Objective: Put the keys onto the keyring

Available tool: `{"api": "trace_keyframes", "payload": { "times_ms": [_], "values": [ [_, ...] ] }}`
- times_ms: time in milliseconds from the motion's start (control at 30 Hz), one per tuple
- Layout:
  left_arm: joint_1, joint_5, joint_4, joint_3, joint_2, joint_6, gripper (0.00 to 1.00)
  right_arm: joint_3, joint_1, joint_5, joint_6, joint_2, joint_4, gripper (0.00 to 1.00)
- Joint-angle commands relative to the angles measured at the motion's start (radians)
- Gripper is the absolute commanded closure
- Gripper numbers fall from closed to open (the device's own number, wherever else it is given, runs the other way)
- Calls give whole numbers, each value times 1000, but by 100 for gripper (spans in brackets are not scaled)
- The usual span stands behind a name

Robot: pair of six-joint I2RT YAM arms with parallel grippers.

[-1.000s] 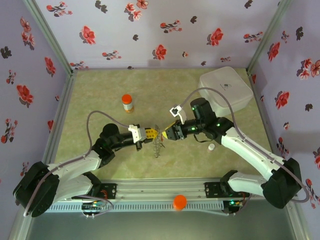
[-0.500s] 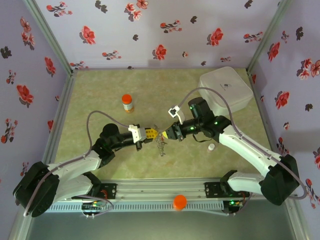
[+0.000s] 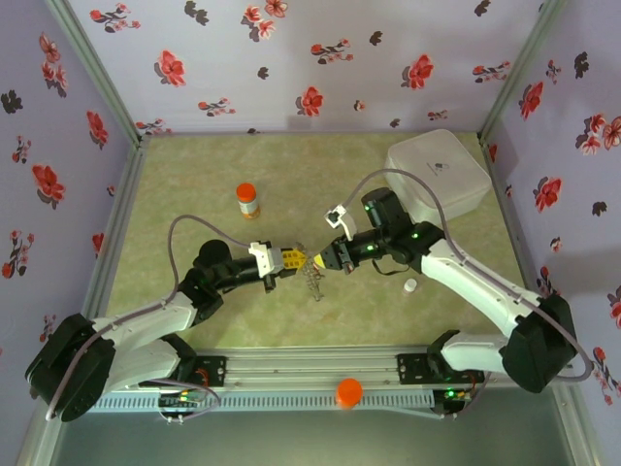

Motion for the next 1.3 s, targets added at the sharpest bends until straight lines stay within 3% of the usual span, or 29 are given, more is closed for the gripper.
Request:
{"api": "trace_keyframes", "payload": {
  "times_ms": [0,133,400,633,700,800,1267],
  "values": [
    [-4,15,59,-2,-3,-4,100,22,-6,12,-5,24,5,98],
    [-5,15,61,-2,-2,-4,100,18,-8,17,-6,18,13,96],
    [-6,19,61,-5,8,-13,100,13,-32,100,-87,-90,-11,69],
    [-8,29,70,1,23,-25,100,-210,6,161,-407,-284,327,65],
    [-8,32,61,1,24,-23,100,-214,34,187,-518,-286,328,62],
    [-8,33,62,3,24,-23,100,-175,45,172,-606,-243,274,62],
    [-8,51,56,3,22,-32,100,-122,65,114,-623,-112,287,72]
  ]
}}
